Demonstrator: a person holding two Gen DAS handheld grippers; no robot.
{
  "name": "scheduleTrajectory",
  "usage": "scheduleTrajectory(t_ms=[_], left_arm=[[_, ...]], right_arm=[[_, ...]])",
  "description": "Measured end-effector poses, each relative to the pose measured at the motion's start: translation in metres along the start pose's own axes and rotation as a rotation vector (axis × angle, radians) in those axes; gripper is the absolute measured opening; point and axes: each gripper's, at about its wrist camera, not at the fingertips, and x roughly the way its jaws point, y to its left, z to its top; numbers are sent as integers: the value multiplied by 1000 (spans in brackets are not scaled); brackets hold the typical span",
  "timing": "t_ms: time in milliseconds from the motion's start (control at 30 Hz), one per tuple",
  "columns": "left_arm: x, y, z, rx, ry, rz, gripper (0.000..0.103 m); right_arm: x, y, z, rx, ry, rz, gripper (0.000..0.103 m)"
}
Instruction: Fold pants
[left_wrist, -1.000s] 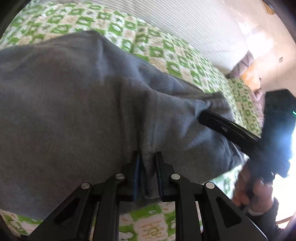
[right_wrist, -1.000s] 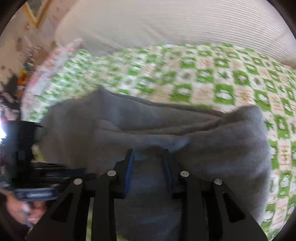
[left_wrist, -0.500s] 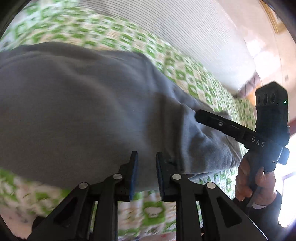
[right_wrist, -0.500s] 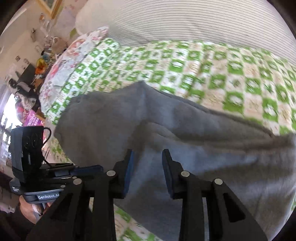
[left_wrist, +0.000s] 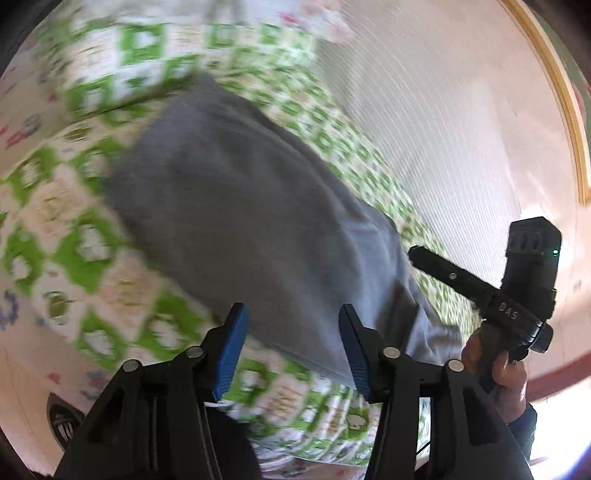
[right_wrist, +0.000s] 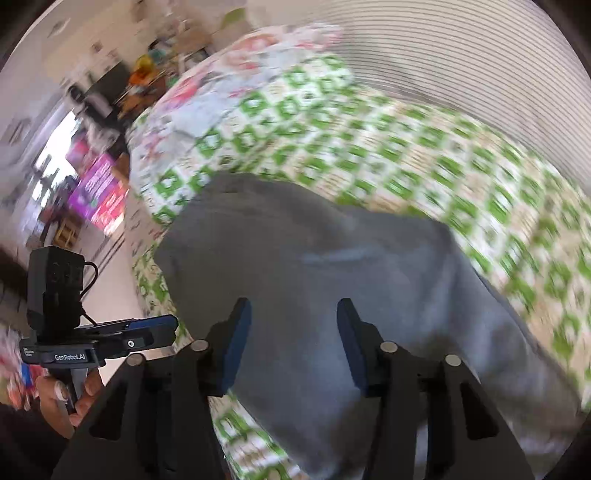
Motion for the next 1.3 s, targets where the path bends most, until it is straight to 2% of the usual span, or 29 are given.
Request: scheduleTrajectory(t_ms=[233,367,700,933,1033,1133,1167,1200,1233,1267,1300], left_arm=[[-6,47,7,-160,-67,49,57],[-5,72,16,-251,-88,45,57],[8,84,39,-290,-105,29,59],[18,83,41,-309,-139,36,61],[22,81,41,-309,-151,43,61],[25,78,42,-289,-152,49,58],[26,76,42,-286,-154,48,54],[27,75,42,-278,-156,52,47],[29,75,43,-272,-153,46,27],[33,78,43,-281,-139,10,21],[33,78,42,-290,-141,2,21]], right_arm=[[39,36,54,-119,33,30,59],[64,54,88,-192,55,62,60],[145,88,150,-345,170,132,65],[186,93,163,-383,230,165,66],[210,90,161,-388,262,145,67],[232,84,157,-356,308,133,67],[235,83,155,-350,310,133,67],[236,83,153,-351,300,133,63],[233,83,151,-353,283,135,43],[231,83,150,-341,279,143,30],[225,80,150,-306,275,165,19]])
